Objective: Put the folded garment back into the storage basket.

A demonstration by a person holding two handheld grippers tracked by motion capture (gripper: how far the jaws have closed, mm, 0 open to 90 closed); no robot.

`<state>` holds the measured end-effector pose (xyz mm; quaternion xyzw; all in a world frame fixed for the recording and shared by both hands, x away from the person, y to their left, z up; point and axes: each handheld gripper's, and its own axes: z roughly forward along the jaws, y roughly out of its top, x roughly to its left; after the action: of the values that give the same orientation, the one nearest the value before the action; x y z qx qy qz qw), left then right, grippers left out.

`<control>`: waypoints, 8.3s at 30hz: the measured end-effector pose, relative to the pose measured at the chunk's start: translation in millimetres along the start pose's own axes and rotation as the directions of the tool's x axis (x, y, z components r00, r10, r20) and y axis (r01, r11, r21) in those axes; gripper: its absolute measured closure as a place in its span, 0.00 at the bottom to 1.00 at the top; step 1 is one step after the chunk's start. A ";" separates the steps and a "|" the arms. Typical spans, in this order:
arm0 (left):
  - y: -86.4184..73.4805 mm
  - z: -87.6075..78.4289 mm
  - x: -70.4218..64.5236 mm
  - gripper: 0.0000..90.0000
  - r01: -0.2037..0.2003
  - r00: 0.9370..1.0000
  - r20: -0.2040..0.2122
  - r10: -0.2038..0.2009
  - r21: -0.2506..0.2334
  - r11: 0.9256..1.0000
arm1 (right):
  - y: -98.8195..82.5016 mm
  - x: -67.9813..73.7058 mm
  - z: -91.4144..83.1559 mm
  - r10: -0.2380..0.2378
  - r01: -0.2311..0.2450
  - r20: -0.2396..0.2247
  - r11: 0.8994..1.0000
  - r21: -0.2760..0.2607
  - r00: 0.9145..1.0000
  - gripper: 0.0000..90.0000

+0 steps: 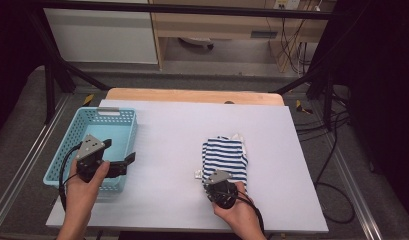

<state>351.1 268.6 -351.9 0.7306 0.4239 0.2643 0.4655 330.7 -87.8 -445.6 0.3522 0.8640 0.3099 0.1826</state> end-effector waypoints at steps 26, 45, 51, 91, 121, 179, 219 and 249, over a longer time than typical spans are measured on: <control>10.6 8.5 -26.6 0.07 -0.052 0.999 0.017 0.051 0.020 0.998 | -0.6 30.6 -19.1 -0.071 0.049 -0.301 0.996 -0.079 0.951 0.39; 24.6 74.8 -88.8 0.07 -0.167 0.980 0.129 0.150 0.138 0.976 | -58.7 -43.0 -62.4 0.125 -0.137 -0.130 0.987 -0.081 0.984 0.17; 22.1 100.5 -103.3 0.08 -0.189 0.976 0.147 0.163 0.184 0.965 | -65.1 -45.6 -63.4 0.139 -0.150 -0.135 0.986 -0.075 0.981 0.21; -8.0 205.5 -112.8 0.46 -0.140 0.978 0.196 0.070 0.370 0.918 | -67.1 -34.9 -58.3 0.046 -0.049 -0.195 0.999 -0.012 0.980 0.48; -10.8 194.8 -121.8 0.94 -0.076 0.976 0.216 -0.006 0.371 0.925 | -56.9 -29.3 -55.7 -0.017 0.023 -0.233 1.000 0.021 0.972 0.96; 163.0 137.0 -43.6 0.95 -0.182 0.973 0.183 0.141 0.232 0.955 | 107.6 -57.2 -56.5 -0.087 0.021 -0.371 0.984 -0.177 0.924 0.97; 173.7 60.4 61.2 0.95 -0.071 0.996 0.058 0.063 0.149 0.986 | 208.9 4.3 -25.0 -0.180 0.088 -0.362 0.963 -0.257 0.915 0.97; 149.6 33.1 112.3 0.95 -0.012 1.000 -0.006 0.013 0.146 0.989 | 238.2 48.1 9.2 -0.207 0.098 -0.381 0.953 -0.286 0.901 0.97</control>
<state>489.0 319.8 -231.7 0.7643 0.4393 0.2380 0.4077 420.7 84.1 -298.8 0.1836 0.8599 0.4716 0.0672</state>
